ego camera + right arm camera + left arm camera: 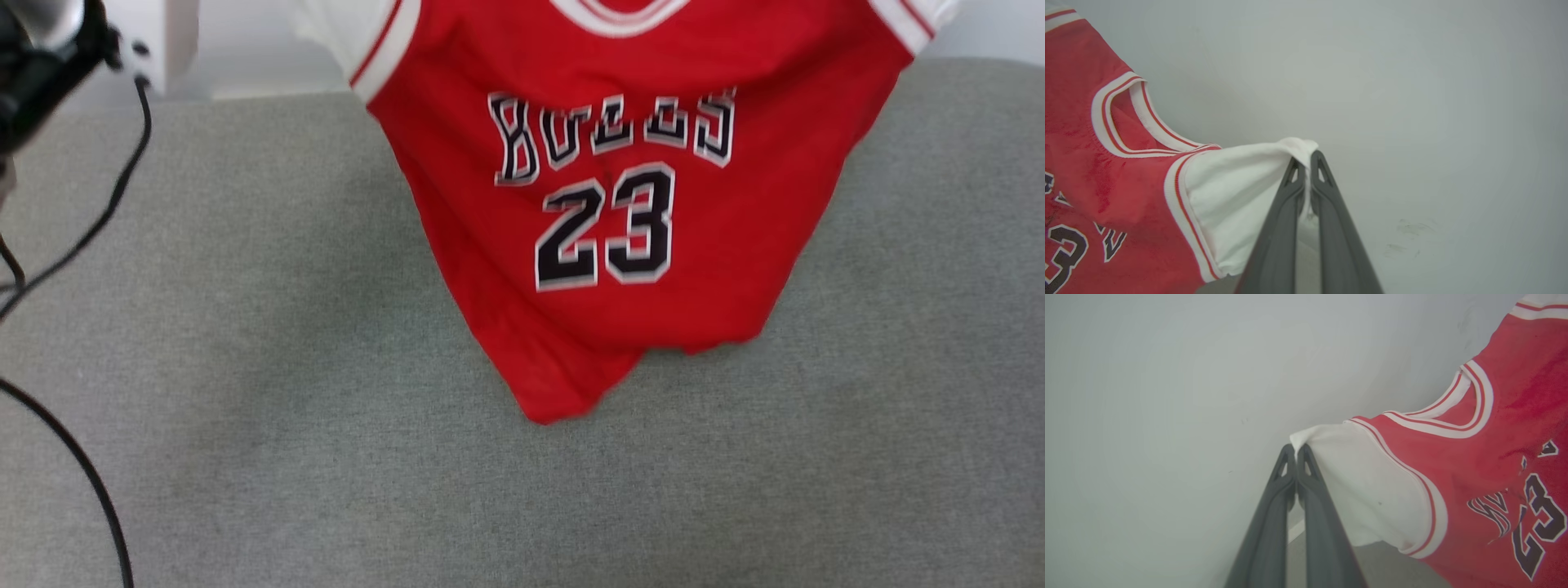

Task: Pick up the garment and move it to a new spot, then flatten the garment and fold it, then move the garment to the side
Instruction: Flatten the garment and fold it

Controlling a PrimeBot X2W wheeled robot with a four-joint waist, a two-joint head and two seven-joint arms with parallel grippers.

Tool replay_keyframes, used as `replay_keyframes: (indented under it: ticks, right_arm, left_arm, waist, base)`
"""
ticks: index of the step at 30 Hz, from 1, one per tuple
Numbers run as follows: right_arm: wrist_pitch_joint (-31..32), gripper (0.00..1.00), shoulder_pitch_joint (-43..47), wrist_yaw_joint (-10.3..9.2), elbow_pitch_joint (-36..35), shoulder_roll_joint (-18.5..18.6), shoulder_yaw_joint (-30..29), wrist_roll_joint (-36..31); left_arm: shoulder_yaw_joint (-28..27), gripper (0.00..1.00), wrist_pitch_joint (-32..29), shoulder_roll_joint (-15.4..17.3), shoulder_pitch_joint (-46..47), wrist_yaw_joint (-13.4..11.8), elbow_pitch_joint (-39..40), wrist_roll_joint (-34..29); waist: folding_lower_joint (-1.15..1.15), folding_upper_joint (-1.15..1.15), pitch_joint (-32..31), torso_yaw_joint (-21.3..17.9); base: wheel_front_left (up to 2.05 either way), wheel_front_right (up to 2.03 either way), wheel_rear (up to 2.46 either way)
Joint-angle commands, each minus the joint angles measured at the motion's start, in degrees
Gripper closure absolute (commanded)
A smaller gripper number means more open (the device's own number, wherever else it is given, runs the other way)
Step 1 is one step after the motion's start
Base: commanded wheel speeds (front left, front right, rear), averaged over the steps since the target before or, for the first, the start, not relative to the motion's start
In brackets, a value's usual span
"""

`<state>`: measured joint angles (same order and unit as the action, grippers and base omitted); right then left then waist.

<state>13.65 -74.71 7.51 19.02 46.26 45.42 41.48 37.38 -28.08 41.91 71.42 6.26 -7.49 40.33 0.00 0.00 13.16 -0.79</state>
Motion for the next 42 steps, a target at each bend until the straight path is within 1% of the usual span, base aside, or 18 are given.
replay_keyframes:
  ticks: [1, 6, 7, 13, 17, 21, 22, 30, 34, 39, 42]
  right_arm:
    - [0.3, 1.0, -2.6, -0.04, 0.9, -1.0, -0.4, -0.9]
    - [0.4, 1.0, -11.9, -0.05, 5.6, -4.3, -2.0, -4.6]
    - [-0.6, 1.0, -17.4, -0.05, 8.6, -6.5, -2.9, -7.1]
    - [-2.9, 1.0, -27.6, -0.05, 14.4, -9.6, -4.1, -11.0]
    - [-3.9, 1.0, -32.6, -0.05, 18.2, -11.4, -3.4, -12.2]
    - [-5.7, 1.0, -34.6, -0.04, 21.7, -13.2, -1.8, -12.7]
    - [-5.7, 1.0, -34.6, -0.04, 21.7, -13.2, -1.8, -12.7]
    - [-9.9, 1.0, -28.8, -0.05, 26.5, -15.1, 4.2, -9.7]
    - [-13.0, 1.0, -22.8, -0.05, 27.5, -15.9, 7.2, -6.8]
    - [-16.6, 1.0, -13.9, -0.05, 26.6, -16.0, 11.3, -2.4]
    - [-18.4, 1.0, -8.0, -0.05, 25.4, -15.5, 13.7, 0.4]
  left_arm:
    - [-0.3, 1.0, 0.9, -0.8, 2.3, 0.0, -1.1, -0.8]
    - [-1.4, 1.0, 3.5, -3.6, 11.3, 0.2, -5.9, -3.2]
    - [-2.0, 1.0, 5.7, -4.8, 16.6, 0.4, -8.8, -4.6]
    - [-3.4, 1.0, 9.8, -6.8, 26.8, 0.7, -14.9, -6.0]
    - [-3.3, 1.0, 12.3, -8.0, 31.4, 0.9, -19.0, -6.1]
    - [-2.7, 1.0, 15.0, -8.4, 32.7, 1.0, -22.0, -5.6]
    - [-2.7, 1.0, 15.0, -8.4, 32.7, 1.0, -22.0, -5.6]
    - [0.9, 1.0, 19.6, -8.6, 26.2, 1.1, -25.2, -3.1]
    - [2.5, 1.0, 22.4, -7.3, 20.4, 1.1, -25.2, -1.0]
    - [3.6, 1.0, 26.4, -5.1, 9.3, 1.1, -23.1, 1.7]
    - [3.4, 1.0, 28.9, -3.3, 0.9, -0.2, -20.7, 3.5]
  waist:
    - [0.0, 0.0, 1.7, 0.5]
    - [0.0, 0.0, 6.2, 1.1]
    - [0.0, 0.0, 8.7, 1.5]
    - [0.0, 0.0, 12.6, 2.2]
    - [0.0, 0.0, 14.6, 2.5]
    - [0.0, 0.0, 16.2, 2.9]
    - [0.0, 0.0, 16.2, 2.9]
    - [0.0, 0.0, 16.9, 2.9]
    - [0.0, 0.0, 15.0, 2.4]
    - [0.0, 0.0, 11.5, 1.6]
    - [0.0, 0.0, 9.1, 1.1]
  base:
    - [0.0, 0.0, 0.0]
    - [0.0, 0.0, 0.0]
    - [0.0, 0.0, 0.0]
    - [0.0, 0.0, 0.0]
    - [0.0, 0.0, 0.0]
    - [0.0, 0.0, 0.0]
    - [0.0, 0.0, 0.0]
    - [0.0, 0.0, 0.0]
    - [0.0, 0.0, 0.0]
    - [0.0, 0.0, 0.0]
    - [0.0, 0.0, 0.0]
